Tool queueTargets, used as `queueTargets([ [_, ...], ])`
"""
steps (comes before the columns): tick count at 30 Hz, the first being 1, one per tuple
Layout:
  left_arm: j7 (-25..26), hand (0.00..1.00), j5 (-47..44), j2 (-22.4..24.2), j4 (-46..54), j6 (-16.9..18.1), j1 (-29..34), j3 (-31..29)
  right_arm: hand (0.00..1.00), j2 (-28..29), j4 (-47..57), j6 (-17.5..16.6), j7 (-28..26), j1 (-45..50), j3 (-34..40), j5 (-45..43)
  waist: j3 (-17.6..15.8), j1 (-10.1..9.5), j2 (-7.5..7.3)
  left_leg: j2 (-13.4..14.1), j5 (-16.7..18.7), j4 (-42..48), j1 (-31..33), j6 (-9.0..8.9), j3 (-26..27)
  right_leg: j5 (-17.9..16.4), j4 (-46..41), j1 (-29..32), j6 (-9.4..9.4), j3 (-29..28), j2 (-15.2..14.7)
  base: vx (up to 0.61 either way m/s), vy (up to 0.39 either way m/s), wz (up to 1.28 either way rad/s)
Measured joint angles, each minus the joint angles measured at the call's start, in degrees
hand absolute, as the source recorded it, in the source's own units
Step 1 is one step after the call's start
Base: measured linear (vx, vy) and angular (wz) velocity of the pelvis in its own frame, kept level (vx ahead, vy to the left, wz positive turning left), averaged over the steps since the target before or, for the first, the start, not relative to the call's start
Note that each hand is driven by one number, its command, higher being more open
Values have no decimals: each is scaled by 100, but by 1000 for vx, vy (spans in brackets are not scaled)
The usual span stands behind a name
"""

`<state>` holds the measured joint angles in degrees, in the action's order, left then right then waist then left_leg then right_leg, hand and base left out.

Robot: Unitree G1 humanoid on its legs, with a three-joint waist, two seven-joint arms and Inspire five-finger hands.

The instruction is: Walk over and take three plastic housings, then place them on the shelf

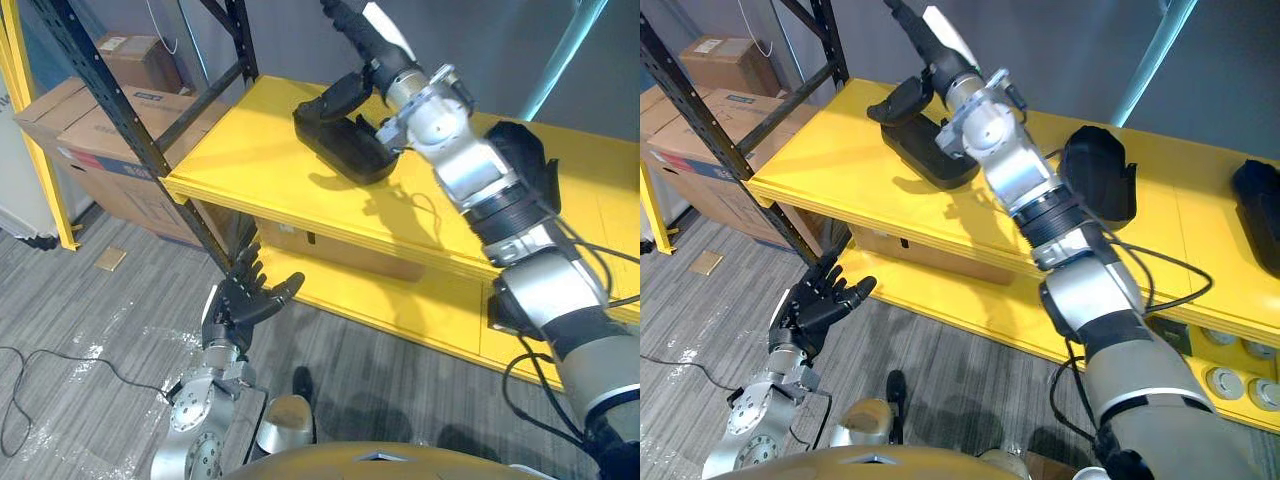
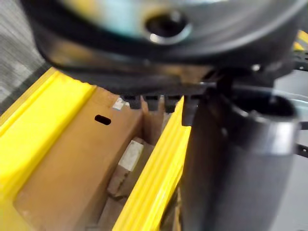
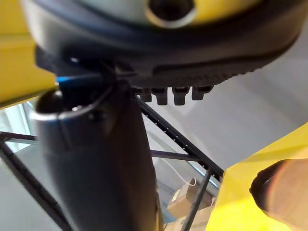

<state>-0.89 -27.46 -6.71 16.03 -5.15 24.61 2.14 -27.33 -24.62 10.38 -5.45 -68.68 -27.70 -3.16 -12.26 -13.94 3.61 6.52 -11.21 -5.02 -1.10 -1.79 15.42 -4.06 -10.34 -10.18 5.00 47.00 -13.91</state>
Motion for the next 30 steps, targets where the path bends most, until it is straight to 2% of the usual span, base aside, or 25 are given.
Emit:
queueTargets([
  [2,-85,100,1,-30,0,-23,148,-58,100,-433,83,-378,-575,-96,-168,-39,28,11,-42,2,5,0,-14,-3,-8,10,58,-40,11,13,26,0,0,0],
  [3,-120,100,3,-41,0,-25,244,-104,100,-761,80,-669,-1043,-252,-550,231,43,18,-67,3,11,0,-37,-10,-8,11,81,-73,13,16,38,0,0,0],
  [5,-147,100,4,-57,0,-25,296,-125,100,-978,80,-909,-1338,-334,-852,472,66,14,-90,13,16,0,-42,-16,-14,29,146,-97,27,20,77,0,0,0],
  [6,-188,100,4,-75,0,-24,325,-140,100,-1147,71,-1147,-1563,-352,-1106,649,92,-1,-123,24,18,0,-35,-21,-16,34,173,-98,23,21,106,0,0,0],
  [9,-238,100,5,-114,0,-22,362,-139,100,-1363,-107,-1610,-1915,-351,-1731,754,122,0,-172,22,0,1,-36,3,-11,69,221,-111,50,20,117,0,0,0],
  [13,-238,100,6,-118,0,-19,357,-138,100,-1504,-395,-1895,-2077,-351,-1998,969,126,-30,-181,2,-10,12,-47,10,-9,101,242,-135,72,24,120,0,0,0],
  [19,-237,100,6,-217,-2,-18,359,-116,100,-1865,-795,-2083,-2220,-176,-2184,1006,127,-90,-182,1,-17,12,-49,6,-10,100,241,-135,70,21,119,-6,0,0],
  [23,-214,100,9,-288,-108,-16,345,-36,100,-1929,-1135,-2038,-1862,192,-2182,1439,127,-97,-182,6,-27,-2,-35,10,-7,73,235,-108,26,7,114,-50,6,-1],
  [30,-51,100,53,-343,-794,-14,255,49,100,-1933,-1553,-1971,-1643,494,-2120,1626,115,-168,-164,16,-57,14,219,39,-8,46,61,195,-13,-18,97,-28,3,0],
])
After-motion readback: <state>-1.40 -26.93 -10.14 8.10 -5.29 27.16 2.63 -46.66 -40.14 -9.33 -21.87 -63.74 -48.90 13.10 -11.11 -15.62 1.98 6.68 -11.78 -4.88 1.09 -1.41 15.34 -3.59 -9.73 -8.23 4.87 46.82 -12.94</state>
